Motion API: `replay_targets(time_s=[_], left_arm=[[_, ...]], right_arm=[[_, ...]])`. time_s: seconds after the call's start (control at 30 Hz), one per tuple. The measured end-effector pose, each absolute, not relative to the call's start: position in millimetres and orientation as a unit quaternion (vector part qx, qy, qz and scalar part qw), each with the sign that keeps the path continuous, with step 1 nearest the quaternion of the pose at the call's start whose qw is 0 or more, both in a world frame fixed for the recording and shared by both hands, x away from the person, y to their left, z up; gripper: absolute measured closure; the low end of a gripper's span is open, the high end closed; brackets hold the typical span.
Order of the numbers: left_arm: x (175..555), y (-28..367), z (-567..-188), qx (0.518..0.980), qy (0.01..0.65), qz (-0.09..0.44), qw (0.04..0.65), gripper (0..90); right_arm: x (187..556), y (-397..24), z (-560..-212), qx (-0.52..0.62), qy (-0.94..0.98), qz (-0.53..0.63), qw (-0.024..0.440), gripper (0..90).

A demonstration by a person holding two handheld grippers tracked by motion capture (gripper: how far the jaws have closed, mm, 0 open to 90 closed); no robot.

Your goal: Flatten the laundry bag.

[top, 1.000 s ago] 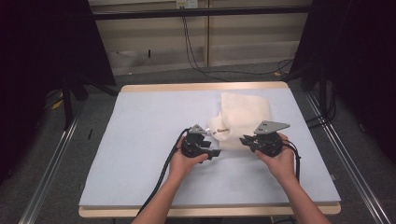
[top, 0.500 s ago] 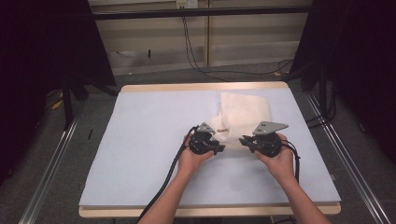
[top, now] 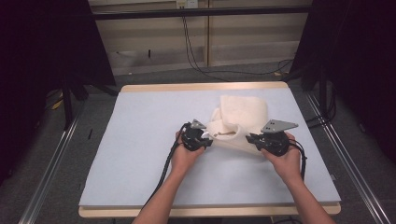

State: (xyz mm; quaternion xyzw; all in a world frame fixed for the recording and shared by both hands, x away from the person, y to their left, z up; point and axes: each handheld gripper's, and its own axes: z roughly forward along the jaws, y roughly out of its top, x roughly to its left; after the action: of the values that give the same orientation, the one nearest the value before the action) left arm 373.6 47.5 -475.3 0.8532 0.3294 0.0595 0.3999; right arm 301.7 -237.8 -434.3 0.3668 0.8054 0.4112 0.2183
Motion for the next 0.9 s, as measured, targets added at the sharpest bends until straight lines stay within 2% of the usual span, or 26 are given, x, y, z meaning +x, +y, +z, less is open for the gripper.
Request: replay_targets(time_s=[0.4,0.9], left_arm=[[379.5,106.6,-470.1,0.836,0.377,0.096,0.388,85.9],[377.1,141.3,-471.1,0.823,0.399,0.111,0.388,85.8]], right_arm=[[296.2,-269.4,-446.7,0.423,0.775,0.414,0.221,84.6],[295.0,-285.2,-452.9,0.46,0.744,0.438,0.208,84.5]])
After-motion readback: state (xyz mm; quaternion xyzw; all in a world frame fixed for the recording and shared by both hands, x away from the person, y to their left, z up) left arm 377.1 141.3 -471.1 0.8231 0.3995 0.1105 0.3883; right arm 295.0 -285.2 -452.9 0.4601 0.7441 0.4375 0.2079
